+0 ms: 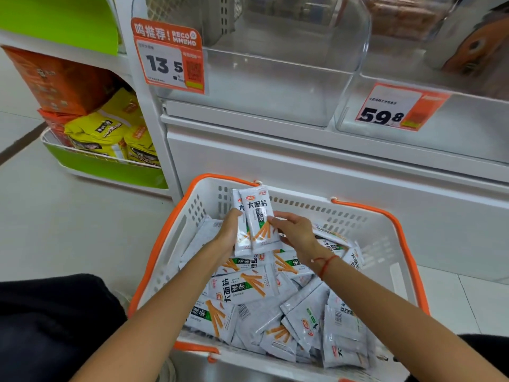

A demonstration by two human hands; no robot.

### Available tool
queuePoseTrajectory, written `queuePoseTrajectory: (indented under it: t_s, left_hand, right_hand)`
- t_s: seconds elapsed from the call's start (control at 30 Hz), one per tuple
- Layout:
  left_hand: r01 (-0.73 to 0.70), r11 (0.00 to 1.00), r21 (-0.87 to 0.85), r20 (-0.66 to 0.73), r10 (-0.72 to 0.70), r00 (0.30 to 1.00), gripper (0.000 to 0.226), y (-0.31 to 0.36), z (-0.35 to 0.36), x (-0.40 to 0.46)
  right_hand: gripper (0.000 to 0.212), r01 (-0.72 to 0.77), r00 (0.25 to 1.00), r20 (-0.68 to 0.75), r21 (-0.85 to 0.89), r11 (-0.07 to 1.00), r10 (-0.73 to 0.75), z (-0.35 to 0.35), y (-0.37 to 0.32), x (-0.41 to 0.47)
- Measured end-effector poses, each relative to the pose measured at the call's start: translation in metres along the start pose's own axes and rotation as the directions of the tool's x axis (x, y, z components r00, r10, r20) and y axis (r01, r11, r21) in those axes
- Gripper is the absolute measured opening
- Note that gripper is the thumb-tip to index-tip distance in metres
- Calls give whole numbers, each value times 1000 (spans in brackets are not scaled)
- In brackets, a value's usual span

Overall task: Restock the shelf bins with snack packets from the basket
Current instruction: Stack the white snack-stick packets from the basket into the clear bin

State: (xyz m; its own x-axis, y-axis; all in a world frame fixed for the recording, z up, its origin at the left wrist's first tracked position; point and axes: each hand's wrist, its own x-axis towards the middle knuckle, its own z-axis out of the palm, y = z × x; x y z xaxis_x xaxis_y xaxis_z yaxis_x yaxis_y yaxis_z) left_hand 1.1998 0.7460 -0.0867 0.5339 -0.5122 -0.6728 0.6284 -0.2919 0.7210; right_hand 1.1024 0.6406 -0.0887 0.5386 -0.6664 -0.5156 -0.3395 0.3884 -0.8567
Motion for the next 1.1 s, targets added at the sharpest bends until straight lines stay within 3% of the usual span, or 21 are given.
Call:
queuePoseTrajectory:
  t_s: [0.1, 0.2, 0.33, 0.43, 0.57, 0.73, 0.8, 0.93, 1.1]
  left_hand:
    - [-95, 995, 9, 45, 94, 995, 26, 3, 12, -3]
    - [-166, 980, 107, 67, 159, 985, 28, 8, 15, -8]
    - [-265, 954, 139, 94, 253, 963, 17, 25, 11, -24]
    - [-316, 944, 97, 84, 309, 947, 24, 44, 12, -41]
    - [-378, 919, 110, 50, 375, 926, 26, 77, 13, -61]
    - [-499, 832, 243, 66, 499, 864, 31, 129, 6, -89]
    - [-512, 813, 276, 104, 504, 857, 33, 150, 2, -104]
    - [-518, 787, 335, 201, 477, 856, 16, 201, -12, -132]
    - [-476, 785, 397, 289, 385, 876, 18, 277, -13, -153]
  right_hand:
    - [23, 81, 994, -79, 52, 995, -77, 11, 5, -7]
    - [19, 191, 975, -88, -134, 972, -204, 11, -1, -9]
    - [26, 138, 984, 145, -244, 960, -104, 12, -33, -18]
    - [22, 255, 933, 330, -330, 909, -142, 25, -62, -35]
    - [27, 449, 876, 384, -428, 784, -292, 37, -96, -56]
    - [30, 531, 831, 476, -525, 665, -288, 39, -152, -78]
    - [23, 520, 836, 463, -498, 693, -294, 44, -180, -86]
    - [22, 442, 861, 435, -385, 810, -263, 53, -231, -103]
    - [19, 449, 807, 510, -206, 870, -296, 53, -282, -103]
